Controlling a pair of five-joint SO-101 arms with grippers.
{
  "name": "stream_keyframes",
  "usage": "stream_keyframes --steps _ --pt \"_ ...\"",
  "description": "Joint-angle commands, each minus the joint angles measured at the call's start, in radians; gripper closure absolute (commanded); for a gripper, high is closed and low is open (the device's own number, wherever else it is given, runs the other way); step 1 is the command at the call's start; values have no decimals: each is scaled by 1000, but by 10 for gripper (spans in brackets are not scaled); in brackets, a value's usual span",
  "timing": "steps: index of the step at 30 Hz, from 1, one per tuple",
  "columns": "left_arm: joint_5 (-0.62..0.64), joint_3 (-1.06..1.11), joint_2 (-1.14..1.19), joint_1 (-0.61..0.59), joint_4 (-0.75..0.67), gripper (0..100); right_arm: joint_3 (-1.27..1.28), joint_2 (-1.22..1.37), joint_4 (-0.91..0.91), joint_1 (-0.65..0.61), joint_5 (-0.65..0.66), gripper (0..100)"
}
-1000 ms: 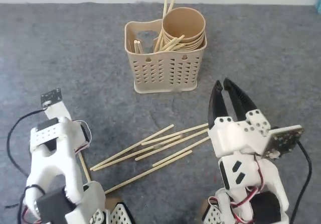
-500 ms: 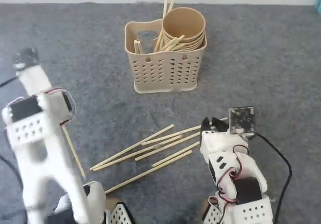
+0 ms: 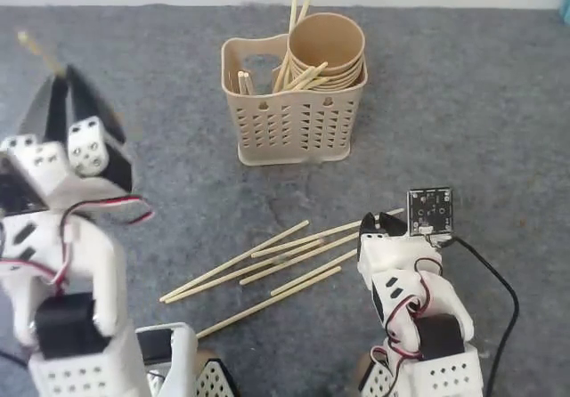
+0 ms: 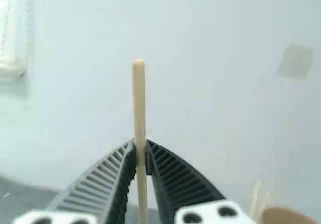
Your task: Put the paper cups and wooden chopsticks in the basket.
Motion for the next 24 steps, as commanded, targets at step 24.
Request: stream_keyframes --steps 24 --pt "-26 25 597 319 -644 988 -3 -15 5 12 -2 928"
